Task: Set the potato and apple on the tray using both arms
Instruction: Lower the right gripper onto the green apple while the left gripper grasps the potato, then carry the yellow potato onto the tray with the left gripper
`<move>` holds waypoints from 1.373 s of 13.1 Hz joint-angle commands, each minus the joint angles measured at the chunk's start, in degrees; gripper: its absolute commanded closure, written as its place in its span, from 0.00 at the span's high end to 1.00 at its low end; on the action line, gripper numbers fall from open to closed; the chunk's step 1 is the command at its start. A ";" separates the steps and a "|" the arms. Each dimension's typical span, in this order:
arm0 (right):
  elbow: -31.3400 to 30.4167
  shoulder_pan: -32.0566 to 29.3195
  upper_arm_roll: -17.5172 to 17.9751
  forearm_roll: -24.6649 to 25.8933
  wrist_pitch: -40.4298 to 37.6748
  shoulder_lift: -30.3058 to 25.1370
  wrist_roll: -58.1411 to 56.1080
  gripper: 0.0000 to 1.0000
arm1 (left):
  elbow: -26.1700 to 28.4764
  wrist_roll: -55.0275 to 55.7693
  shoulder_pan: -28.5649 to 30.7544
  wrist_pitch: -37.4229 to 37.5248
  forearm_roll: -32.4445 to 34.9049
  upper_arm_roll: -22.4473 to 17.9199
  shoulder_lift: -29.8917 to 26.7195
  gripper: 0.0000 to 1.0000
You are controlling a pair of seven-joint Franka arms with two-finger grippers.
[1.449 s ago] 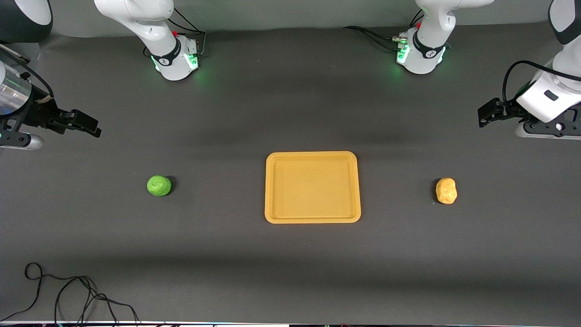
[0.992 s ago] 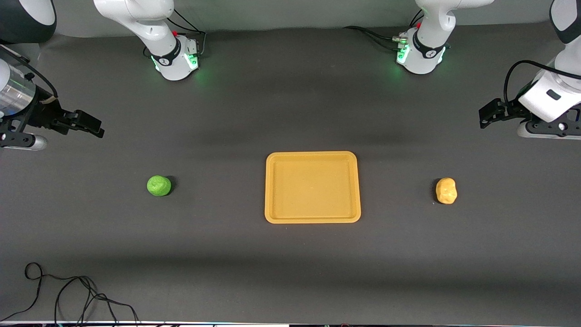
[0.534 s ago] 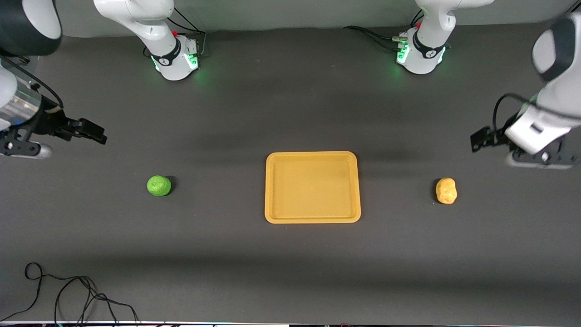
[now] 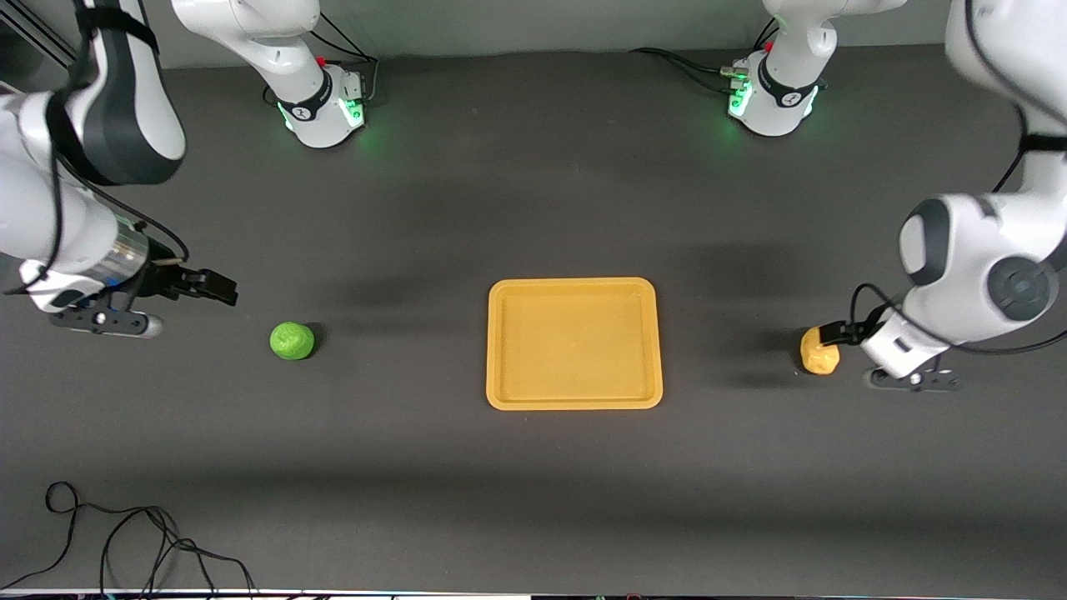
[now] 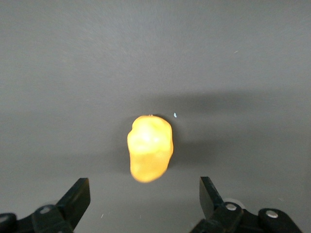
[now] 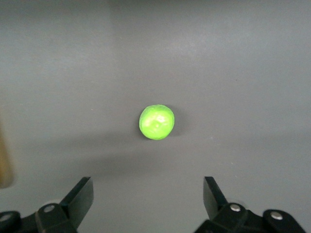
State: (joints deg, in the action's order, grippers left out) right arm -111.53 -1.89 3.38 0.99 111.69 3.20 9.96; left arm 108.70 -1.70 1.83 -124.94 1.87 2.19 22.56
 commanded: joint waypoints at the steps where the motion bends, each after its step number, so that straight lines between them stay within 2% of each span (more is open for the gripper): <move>1: -4.12 0.40 -0.30 0.85 6.76 3.29 1.03 1.00 | -0.94 0.12 0.02 -2.93 1.21 0.01 3.97 1.00; 3: -4.30 0.31 -1.53 0.76 10.98 8.99 1.29 1.00 | -0.86 0.73 0.02 -4.25 4.00 -0.08 6.34 0.99; 6: -8.86 0.75 -1.62 0.76 21.17 13.22 1.29 1.00 | -0.77 0.82 0.54 -6.63 4.20 -0.08 8.02 0.91; 10: -9.58 1.01 -1.71 1.38 26.03 18.85 0.85 1.00 | -0.33 1.61 0.54 -7.25 3.76 0.01 8.55 0.55; 13: -9.58 1.80 -1.71 2.70 29.98 22.28 0.85 0.99 | -0.33 2.14 0.54 -6.73 3.49 0.01 8.29 0.41; 14: -9.49 1.81 -1.71 2.70 30.16 22.46 0.94 0.85 | -0.42 3.19 0.46 -5.94 3.49 0.18 7.50 0.40; 15: -9.49 1.81 -1.71 2.70 29.47 21.77 1.03 0.58 | -0.50 5.20 0.11 -4.89 3.49 0.36 5.93 0.40; 16: -9.49 1.81 -1.71 2.70 27.55 20.37 0.85 0.43 | -1.03 7.48 -0.59 -2.09 3.49 0.71 4.17 0.39; 17: -9.06 1.81 -1.71 2.70 24.13 18.53 0.59 0.37 | -1.55 9.68 -1.73 0.55 3.41 1.41 2.41 0.39; 18: -8.36 1.81 -1.62 2.70 20.62 16.34 0.59 0.34 | -1.65 12.14 -2.79 2.49 3.40 1.76 0.48 0.39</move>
State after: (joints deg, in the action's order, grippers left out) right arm -120.25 -0.47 2.00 2.37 138.06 24.44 9.98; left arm 106.74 5.25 1.56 -127.28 4.94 3.49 28.23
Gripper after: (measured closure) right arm 0.207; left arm 0.410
